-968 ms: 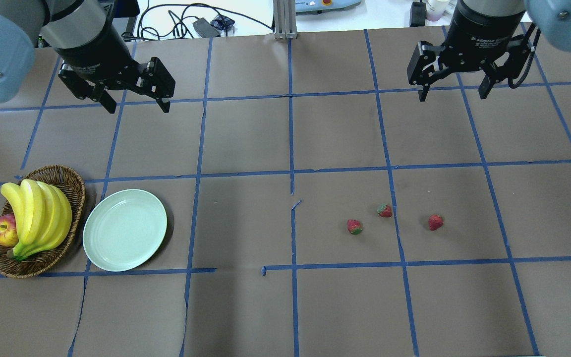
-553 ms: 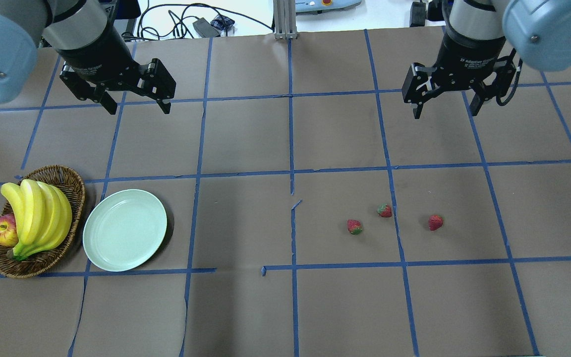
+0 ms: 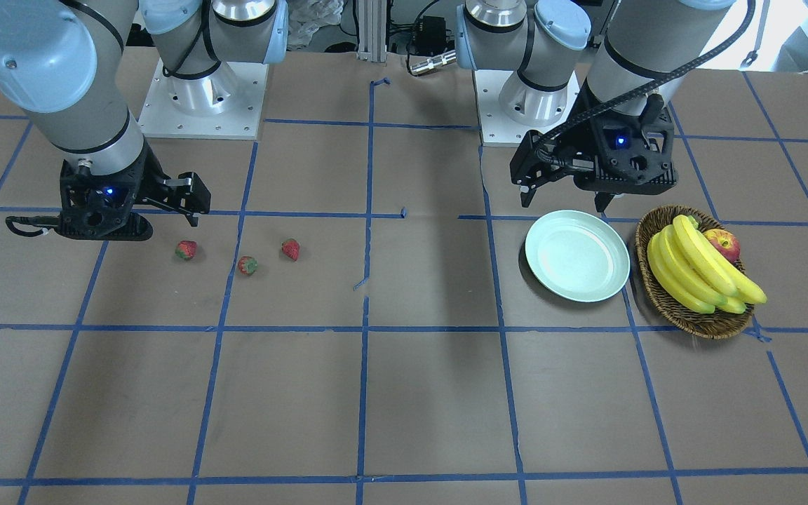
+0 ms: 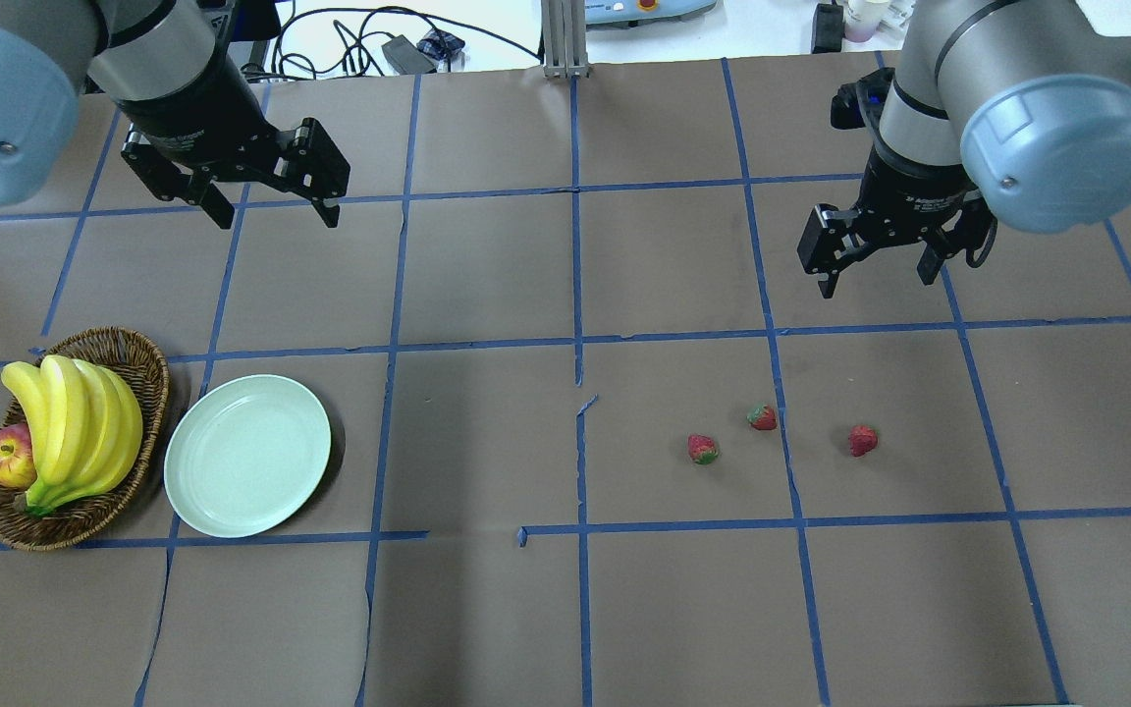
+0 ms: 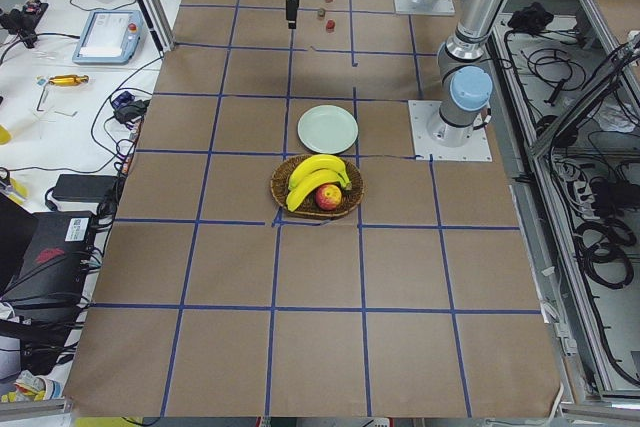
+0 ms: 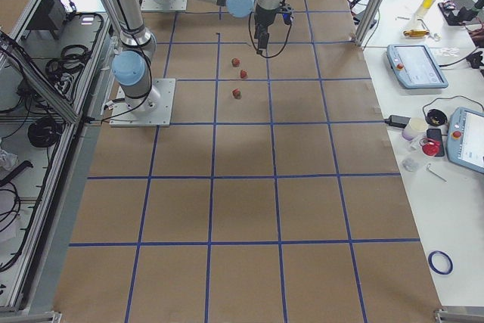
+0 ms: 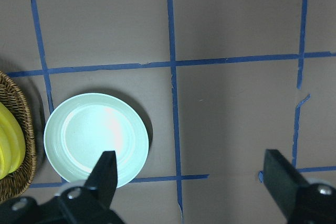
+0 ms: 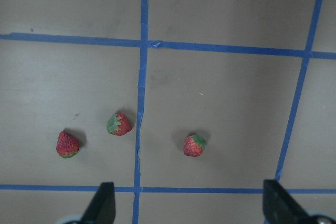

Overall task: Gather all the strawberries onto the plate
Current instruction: 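Move the right gripper down toward the farthest-out red strawberry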

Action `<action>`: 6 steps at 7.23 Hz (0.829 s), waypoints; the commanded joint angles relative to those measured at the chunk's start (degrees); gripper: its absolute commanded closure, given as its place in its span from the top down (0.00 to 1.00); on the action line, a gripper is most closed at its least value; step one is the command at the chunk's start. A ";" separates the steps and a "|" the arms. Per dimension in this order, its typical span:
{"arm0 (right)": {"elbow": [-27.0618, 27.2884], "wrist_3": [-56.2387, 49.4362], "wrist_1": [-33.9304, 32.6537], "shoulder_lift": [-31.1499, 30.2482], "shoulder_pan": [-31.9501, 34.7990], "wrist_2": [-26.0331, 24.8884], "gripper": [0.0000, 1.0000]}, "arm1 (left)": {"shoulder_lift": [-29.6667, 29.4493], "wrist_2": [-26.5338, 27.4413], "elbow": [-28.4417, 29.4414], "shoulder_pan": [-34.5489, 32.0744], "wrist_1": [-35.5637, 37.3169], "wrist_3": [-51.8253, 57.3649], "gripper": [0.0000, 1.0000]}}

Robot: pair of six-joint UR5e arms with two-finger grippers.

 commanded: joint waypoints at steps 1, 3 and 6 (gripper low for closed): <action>3.66 -2.25 -1.04 -0.70 -1.84 -0.08 0.96 | -0.09 -0.03 0.00 -0.09 0.00 0.00 1.00; 9.97 -2.95 -8.65 -0.79 -2.19 -0.25 0.98 | 0.00 0.06 -0.70 -0.09 0.09 0.00 1.00; 24.30 -10.69 -25.35 0.70 -10.88 0.19 1.00 | 0.18 -0.03 -1.41 -0.17 0.53 0.00 1.00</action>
